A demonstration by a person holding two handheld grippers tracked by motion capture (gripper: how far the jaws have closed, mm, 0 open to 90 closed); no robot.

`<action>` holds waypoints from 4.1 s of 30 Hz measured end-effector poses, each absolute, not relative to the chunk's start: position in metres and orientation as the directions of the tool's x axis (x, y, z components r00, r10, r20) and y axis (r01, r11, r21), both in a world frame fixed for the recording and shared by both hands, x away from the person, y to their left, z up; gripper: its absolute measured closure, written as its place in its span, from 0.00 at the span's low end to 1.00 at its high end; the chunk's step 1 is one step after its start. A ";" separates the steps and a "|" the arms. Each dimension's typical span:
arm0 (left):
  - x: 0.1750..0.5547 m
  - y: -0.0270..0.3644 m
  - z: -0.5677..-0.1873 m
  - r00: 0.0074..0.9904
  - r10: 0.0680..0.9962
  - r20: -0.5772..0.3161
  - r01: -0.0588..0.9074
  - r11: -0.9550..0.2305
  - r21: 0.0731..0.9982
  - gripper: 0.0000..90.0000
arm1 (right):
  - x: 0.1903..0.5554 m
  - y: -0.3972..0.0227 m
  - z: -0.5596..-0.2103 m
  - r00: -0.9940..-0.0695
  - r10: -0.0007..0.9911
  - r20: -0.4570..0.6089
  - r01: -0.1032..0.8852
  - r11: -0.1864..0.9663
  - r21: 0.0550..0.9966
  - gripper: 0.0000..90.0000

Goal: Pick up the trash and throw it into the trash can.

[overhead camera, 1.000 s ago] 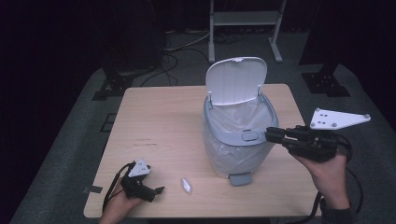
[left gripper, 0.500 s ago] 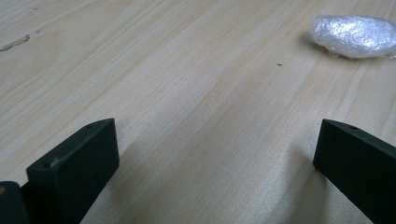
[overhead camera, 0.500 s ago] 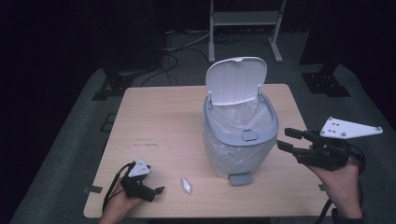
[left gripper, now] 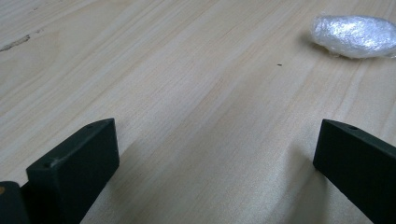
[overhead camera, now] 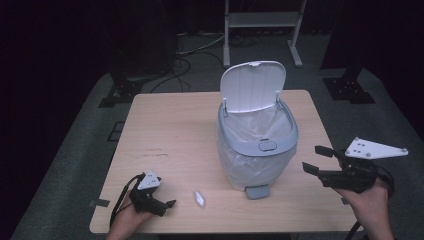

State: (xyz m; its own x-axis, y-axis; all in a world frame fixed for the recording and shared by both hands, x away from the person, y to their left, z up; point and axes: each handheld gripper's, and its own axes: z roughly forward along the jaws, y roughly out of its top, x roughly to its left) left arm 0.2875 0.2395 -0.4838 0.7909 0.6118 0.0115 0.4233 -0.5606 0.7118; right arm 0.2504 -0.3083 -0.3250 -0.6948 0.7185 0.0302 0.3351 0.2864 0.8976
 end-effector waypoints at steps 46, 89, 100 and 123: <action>0.287 0.239 -0.484 0.789 0.614 0.012 0.424 -0.559 0.712 0.00 | 0.267 -0.317 -0.447 -0.595 0.804 -0.015 0.486 0.374 0.790 0.01; 0.278 0.234 -0.473 0.813 0.582 -0.023 0.406 -0.537 0.739 0.00 | 0.278 -0.323 -0.489 -0.574 0.819 0.009 0.581 0.399 0.709 0.00; 0.276 0.222 -0.467 0.832 0.554 -0.030 0.378 -0.526 0.762 0.00 | 0.278 -0.323 -0.489 -0.574 0.819 0.009 0.581 0.399 0.709 0.00; 0.287 0.183 -0.468 0.871 0.488 -0.058 0.351 -0.535 0.768 0.00 | 0.278 -0.323 -0.489 -0.574 0.819 0.009 0.581 0.399 0.709 0.00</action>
